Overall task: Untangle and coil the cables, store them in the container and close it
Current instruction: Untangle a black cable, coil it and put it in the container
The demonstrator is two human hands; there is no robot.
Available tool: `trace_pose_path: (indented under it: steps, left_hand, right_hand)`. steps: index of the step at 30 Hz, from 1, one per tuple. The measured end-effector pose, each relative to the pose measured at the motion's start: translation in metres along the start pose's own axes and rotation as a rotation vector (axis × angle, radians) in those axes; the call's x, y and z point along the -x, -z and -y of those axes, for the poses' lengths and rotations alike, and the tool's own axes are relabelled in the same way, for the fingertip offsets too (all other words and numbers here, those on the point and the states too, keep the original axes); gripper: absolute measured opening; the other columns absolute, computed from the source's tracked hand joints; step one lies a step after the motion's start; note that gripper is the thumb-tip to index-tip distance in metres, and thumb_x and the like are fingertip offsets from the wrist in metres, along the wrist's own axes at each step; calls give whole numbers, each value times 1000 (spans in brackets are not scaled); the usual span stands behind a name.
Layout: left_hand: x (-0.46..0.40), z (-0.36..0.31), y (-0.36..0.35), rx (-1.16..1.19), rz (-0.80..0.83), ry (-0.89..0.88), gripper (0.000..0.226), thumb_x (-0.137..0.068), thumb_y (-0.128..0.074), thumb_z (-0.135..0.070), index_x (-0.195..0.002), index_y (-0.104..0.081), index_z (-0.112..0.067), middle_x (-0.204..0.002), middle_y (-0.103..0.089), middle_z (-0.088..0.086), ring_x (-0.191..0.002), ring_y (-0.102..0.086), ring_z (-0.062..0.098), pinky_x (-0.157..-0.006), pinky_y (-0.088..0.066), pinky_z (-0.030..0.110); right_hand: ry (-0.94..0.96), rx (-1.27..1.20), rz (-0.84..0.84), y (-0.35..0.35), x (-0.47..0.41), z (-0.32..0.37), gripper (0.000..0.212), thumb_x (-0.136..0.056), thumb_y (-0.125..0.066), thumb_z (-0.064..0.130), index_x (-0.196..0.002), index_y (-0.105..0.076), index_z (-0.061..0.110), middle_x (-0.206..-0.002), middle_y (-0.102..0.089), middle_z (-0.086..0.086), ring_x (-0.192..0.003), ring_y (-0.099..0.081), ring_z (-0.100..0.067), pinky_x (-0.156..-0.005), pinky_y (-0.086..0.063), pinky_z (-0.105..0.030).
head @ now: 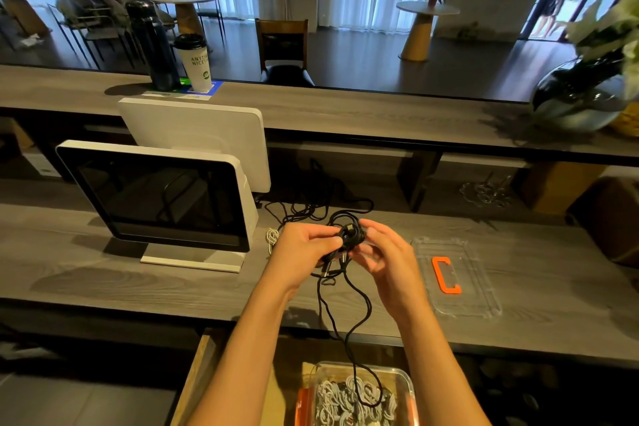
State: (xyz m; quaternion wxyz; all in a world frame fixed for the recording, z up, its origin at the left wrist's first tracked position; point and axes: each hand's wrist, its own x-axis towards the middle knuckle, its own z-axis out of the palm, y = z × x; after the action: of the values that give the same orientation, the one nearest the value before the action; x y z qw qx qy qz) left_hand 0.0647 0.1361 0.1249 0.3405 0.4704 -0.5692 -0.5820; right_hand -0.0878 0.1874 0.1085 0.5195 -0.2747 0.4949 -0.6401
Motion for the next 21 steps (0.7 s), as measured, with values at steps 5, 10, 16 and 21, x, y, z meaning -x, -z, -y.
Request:
trace_pose_path:
  steps: [5, 10, 16, 21]
  left_hand:
    - [1, 5, -1, -138, 72, 14, 25, -90, -71, -13, -115, -74, -16, -97, -77, 0, -88, -74, 10, -85, -58, 29]
    - [-2, 8, -1, -186, 81, 45, 23, -89, -72, -12, -111, -74, -16, -94, -77, 0, -85, -74, 9, -80, -59, 24]
    - [-4, 22, -5, -195, 86, 85, 22, -87, -74, -14, -108, -76, -18, -91, -77, 0, -86, -73, 12, -84, -60, 30]
    - [-6, 35, -9, -184, 126, 126, 24, -86, -74, -12, -110, -74, -17, -89, -77, 2, -83, -74, 14, -85, -60, 32]
  right_hand:
    - [183, 533, -38, 7, -4, 0, 18, -87, -73, 10, -103, -77, 16, -100, -70, -7, -89, -71, -20, -75, -60, -27]
    - [276, 814, -84, 7, -2, -1, 11, -83, -77, 13, -94, -79, 17, -90, -71, 5, -86, -65, -4, -71, -48, -11]
    - [182, 892, -117, 11, -4, -7, 3, -87, -74, 19, -88, -77, 19, -81, -73, 7, -79, -68, -5, -73, -55, -22]
    - [107, 865, -157, 19, -3, -18, 9, -89, -71, 18, -81, -73, 20, -73, -69, 5, -69, -63, -7, -62, -48, -21]
